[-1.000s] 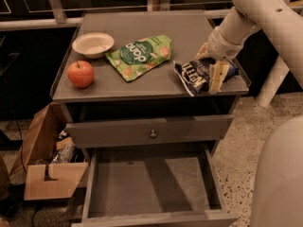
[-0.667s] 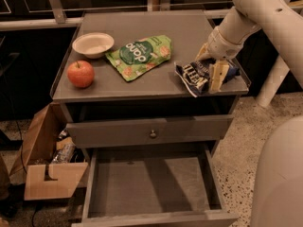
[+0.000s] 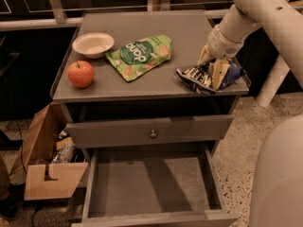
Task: Place blue chip bag into middle drawer
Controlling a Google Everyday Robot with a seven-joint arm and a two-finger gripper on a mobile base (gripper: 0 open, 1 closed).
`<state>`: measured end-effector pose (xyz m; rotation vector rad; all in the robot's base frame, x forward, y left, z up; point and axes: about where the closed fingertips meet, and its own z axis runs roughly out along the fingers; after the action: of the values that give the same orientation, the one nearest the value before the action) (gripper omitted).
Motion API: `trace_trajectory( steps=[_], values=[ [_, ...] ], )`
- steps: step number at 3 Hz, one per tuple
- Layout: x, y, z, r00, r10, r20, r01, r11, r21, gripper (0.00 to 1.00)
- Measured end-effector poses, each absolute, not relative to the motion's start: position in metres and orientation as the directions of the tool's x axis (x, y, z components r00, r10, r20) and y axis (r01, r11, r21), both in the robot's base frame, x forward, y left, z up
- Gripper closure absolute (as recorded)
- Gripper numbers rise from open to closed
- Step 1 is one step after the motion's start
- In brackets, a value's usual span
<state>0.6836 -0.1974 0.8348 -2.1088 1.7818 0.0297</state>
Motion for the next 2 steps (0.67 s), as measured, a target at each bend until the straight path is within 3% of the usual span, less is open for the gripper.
trace_trajectory(
  steps=[2],
  values=[
    [0.705, -0.217, 0.870, 0.112, -0.973, -0.204, -0.962, -0.055, -0.269, 1.00]
  ],
)
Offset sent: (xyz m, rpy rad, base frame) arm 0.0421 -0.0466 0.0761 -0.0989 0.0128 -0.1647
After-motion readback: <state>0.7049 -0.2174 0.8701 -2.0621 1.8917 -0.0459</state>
